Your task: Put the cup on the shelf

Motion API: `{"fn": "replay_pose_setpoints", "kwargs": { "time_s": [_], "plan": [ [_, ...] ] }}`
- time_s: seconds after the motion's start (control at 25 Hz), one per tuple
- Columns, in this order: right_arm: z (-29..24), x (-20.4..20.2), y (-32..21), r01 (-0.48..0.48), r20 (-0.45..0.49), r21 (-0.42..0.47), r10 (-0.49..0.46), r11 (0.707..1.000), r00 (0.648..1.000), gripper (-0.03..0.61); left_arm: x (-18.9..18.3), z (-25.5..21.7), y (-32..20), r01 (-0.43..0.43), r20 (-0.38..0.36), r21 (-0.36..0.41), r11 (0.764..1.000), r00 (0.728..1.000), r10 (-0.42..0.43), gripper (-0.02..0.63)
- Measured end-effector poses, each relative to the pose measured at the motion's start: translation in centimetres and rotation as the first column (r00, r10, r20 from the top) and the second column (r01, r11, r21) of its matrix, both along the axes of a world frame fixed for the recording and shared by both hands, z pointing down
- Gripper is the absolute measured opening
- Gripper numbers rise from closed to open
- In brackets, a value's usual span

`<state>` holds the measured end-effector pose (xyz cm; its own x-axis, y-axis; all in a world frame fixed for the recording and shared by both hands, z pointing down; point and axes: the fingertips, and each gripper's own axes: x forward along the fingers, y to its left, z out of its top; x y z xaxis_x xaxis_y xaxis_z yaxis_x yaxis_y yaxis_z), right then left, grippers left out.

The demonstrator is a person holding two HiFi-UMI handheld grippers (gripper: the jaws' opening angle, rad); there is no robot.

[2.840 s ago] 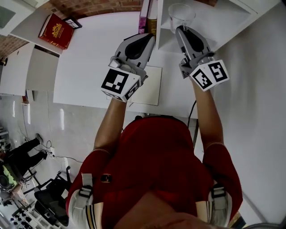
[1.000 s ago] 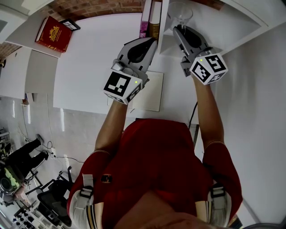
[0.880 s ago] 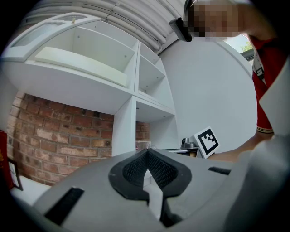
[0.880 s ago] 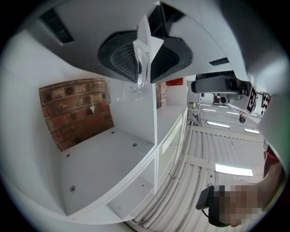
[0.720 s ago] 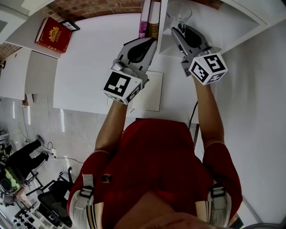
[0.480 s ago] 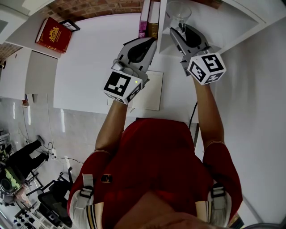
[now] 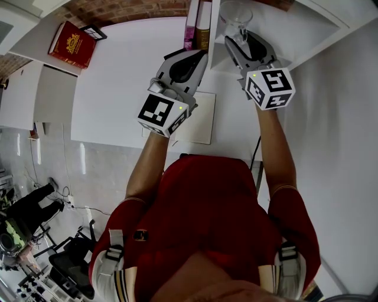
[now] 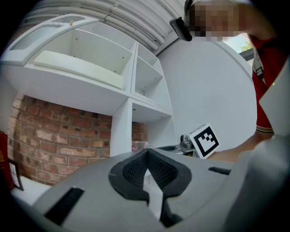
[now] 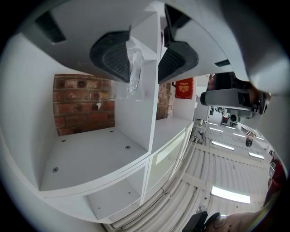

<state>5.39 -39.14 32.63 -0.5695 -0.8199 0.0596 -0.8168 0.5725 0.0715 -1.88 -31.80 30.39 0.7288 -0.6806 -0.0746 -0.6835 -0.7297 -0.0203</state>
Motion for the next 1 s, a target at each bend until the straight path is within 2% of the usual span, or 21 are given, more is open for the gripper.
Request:
{"fn": "replay_pose_setpoints", "kwargs": {
  "time_s": [0.68, 1.0],
  "plan": [
    [-0.9, 1.7, 2.5, -0.044, -0.042, 0.023, 0.045, 0.999, 0.998, 0.195, 1.1, -0.4, 1.2, -0.013, 0.000, 0.011, 1.000, 1.000, 0.013, 0.005],
    [-3.4, 1.0, 6.4, -0.010, -0.027, 0.074, 0.012, 0.997, 1.000, 0.170, 1.1, -1.1, 2.5, -0.019, -0.010, 0.022, 1.000, 1.000, 0.019, 0.006]
  ]
}}
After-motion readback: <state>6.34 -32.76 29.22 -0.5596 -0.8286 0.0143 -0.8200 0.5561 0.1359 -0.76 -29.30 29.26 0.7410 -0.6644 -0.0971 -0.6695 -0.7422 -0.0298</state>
